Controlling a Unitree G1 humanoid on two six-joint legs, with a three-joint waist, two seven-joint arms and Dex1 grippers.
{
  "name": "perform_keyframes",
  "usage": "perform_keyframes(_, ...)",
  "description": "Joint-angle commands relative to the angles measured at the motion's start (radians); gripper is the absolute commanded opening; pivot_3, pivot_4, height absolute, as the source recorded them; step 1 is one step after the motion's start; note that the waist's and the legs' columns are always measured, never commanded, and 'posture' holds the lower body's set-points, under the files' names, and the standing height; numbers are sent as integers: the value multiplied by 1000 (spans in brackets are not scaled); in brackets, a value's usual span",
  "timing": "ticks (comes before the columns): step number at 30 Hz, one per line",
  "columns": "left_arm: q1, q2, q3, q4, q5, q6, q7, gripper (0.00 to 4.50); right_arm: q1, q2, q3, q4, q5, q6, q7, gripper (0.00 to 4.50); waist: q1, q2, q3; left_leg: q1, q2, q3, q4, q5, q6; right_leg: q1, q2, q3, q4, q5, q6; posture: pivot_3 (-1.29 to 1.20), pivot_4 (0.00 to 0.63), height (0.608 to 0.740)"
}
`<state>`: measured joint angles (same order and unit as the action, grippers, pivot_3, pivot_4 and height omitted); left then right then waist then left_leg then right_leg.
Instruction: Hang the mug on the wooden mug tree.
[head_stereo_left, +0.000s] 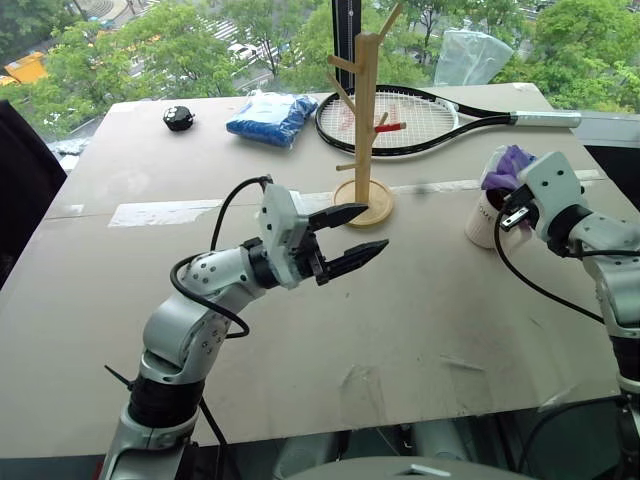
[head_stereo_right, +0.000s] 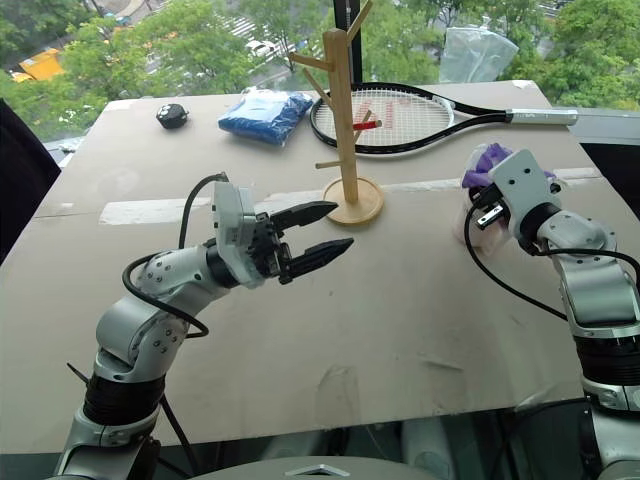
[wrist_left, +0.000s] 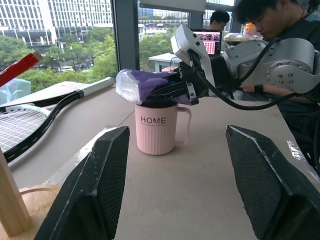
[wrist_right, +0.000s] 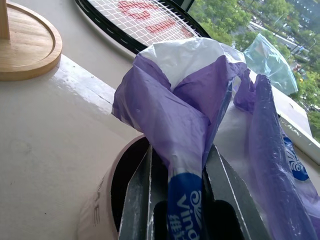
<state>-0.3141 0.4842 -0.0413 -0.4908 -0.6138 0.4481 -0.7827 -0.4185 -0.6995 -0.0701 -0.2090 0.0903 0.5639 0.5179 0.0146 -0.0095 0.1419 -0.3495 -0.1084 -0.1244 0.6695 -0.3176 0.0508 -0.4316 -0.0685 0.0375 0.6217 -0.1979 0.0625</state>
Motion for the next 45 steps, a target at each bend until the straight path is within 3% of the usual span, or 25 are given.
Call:
perform_keyframes(1,-37,-5,-13,-20,-6,-6,-10,3140,-11,-39,-101,-107,25,70,-10,57,2,0,1,0,0,0,0,0,0,0,0,0,0,0,0,0,150,740)
perform_keyframes(11,-110,4,-142,17,60,14,-70,3140,175,-177,-279,-167,3,301,-16,57,3,-1,1,-1,0,0,0,0,0,0,-1,0,-1,0,0,0,150,740)
perform_keyframes(15,-168,-25,-192,66,100,9,-85,3140,283,-172,-307,-128,-22,298,-46,57,3,-1,1,-1,0,0,1,0,0,0,-1,0,0,0,0,0,150,740)
perform_keyframes(16,-176,-28,-194,70,101,9,-90,3140,293,-171,-311,-124,-23,291,-50,861,0,0,1,-1,0,1,1,0,0,0,-1,0,0,0,0,0,150,740)
perform_keyframes(18,-195,-35,-193,81,101,14,-95,3140,335,-181,-319,-121,-31,280,-47,1654,-2,0,1,0,0,2,1,0,0,0,0,2,1,0,0,0,150,740)
perform_keyframes(23,-199,-29,-188,99,107,20,-106,3140,343,-171,-362,-124,-60,253,-110,4169,-1,-1,1,0,0,2,1,0,0,0,0,2,1,0,0,0,150,740)
perform_keyframes(24,-195,-25,-188,100,109,20,-108,3140,343,-174,-369,-130,-55,245,-103,4395,0,-1,1,0,0,2,1,0,0,0,0,2,1,0,0,0,150,740)
perform_keyframes(30,-173,-1,-182,102,109,26,-121,3140,340,-194,-439,-288,137,388,69,4395,-1,-1,1,0,0,1,1,0,0,0,0,2,1,0,0,0,150,740)
perform_keyframes(33,-171,4,-179,109,115,22,-123,3140,343,-143,-413,-407,251,527,95,4395,0,-2,2,0,0,0,1,0,0,0,0,1,1,0,0,0,150,740)
perform_keyframes(37,-170,2,-180,107,117,26,-118,3140,310,29,-306,-443,211,579,-83,4395,1,-4,2,0,0,0,1,0,0,1,0,0,1,0,0,0,150,740)
perform_keyframes(41,-155,2,-186,91,122,32,-110,3140,285,236,-217,-400,109,514,-300,4395,0,-3,3,0,0,0,1,0,0,0,-1,1,1,0,0,0,150,740)
perform_keyframes(45,-147,8,-185,94,131,25,-111,3140,275,322,-164,-355,49,427,-385,4395,1,-3,3,0,-1,1,1,0,0,-1,0,1,2,0,0,0,150,740)
